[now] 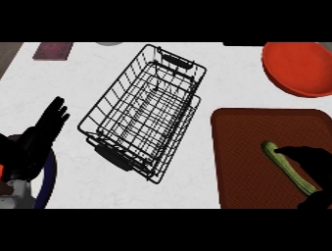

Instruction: Pick the squash from the tray and place it in the tiered basket

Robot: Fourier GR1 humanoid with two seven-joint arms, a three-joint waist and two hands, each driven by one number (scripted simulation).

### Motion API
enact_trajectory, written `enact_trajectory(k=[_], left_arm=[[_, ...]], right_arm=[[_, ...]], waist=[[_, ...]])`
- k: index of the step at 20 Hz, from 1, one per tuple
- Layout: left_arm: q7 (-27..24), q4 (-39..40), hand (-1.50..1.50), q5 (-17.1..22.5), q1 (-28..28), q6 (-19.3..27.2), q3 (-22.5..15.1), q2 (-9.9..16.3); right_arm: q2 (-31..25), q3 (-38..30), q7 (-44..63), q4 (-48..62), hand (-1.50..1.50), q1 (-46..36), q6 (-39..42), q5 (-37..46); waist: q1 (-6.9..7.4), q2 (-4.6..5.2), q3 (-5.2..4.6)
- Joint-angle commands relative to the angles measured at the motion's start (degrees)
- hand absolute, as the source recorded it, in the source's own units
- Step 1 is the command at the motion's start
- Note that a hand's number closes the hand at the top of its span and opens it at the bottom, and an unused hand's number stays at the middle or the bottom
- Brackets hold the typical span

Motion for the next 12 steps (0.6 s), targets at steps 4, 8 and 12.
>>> enact_trajectory(k=[4,8,12], left_arm=[[2.63,-0.8,0.0,-0.14,-0.76,-0.87,1.24,-0.58],[4.06,-2.91,0.0,-1.88,-1.01,0.33,0.94,-1.17],[1.47,-1.52,0.0,-1.36,1.24,0.13,2.39,-0.51]], right_arm=[[-1.78,0.55,-6.62,6.17,1.5,-0.08,-3.71,5.6],[2.0,3.92,-2.31,1.78,1.5,-0.45,-4.63,10.39],[6.04,-2.26,14.9,-4.09,1.5,9.4,-3.71,8.77]], waist=[[-0.13,0.31,0.58],[-0.18,0.24,0.56],[-2.5,-0.22,0.42]])
